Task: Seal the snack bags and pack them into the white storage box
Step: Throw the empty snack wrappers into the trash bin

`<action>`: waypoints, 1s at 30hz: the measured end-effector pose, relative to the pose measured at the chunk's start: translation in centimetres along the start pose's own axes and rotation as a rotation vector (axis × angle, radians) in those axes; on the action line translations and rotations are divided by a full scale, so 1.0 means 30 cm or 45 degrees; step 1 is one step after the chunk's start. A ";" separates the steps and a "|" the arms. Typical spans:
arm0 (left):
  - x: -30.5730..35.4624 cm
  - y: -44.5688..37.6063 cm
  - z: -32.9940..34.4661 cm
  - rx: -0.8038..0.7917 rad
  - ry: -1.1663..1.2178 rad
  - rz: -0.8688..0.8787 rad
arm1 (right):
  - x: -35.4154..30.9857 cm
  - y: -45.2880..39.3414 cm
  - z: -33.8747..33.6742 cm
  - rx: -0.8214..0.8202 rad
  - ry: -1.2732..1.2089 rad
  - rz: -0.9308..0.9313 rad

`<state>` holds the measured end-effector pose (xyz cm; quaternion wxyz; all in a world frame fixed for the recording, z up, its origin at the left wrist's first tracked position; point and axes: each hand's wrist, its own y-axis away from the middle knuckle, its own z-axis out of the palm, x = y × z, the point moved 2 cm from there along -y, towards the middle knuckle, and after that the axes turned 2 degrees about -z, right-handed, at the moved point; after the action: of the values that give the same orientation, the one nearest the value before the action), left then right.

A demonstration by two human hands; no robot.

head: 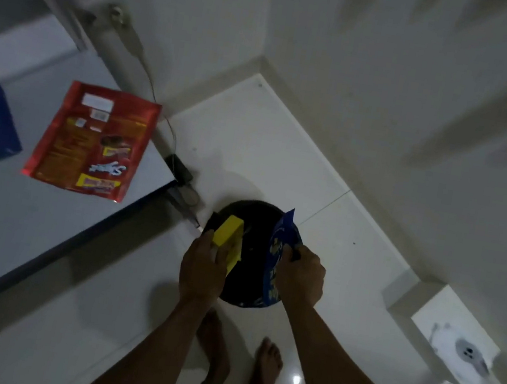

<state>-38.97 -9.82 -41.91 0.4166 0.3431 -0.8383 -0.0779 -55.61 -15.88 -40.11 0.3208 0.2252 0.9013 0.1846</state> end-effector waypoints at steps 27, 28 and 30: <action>0.366 0.529 -0.817 0.573 -0.013 0.129 | -0.490 0.429 -0.547 -0.275 -0.259 -0.504; 0.336 0.527 -0.857 0.589 -0.019 0.079 | -0.520 0.450 -0.533 -0.295 -0.257 -0.528; 0.273 0.521 -0.928 0.638 -0.016 -0.013 | -0.574 0.480 -0.486 -0.334 -0.263 -0.562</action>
<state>-29.43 1.02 -12.29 0.3129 0.4394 -0.8322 0.1282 -49.19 -15.69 -14.13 0.4698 -0.0024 0.8595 0.2014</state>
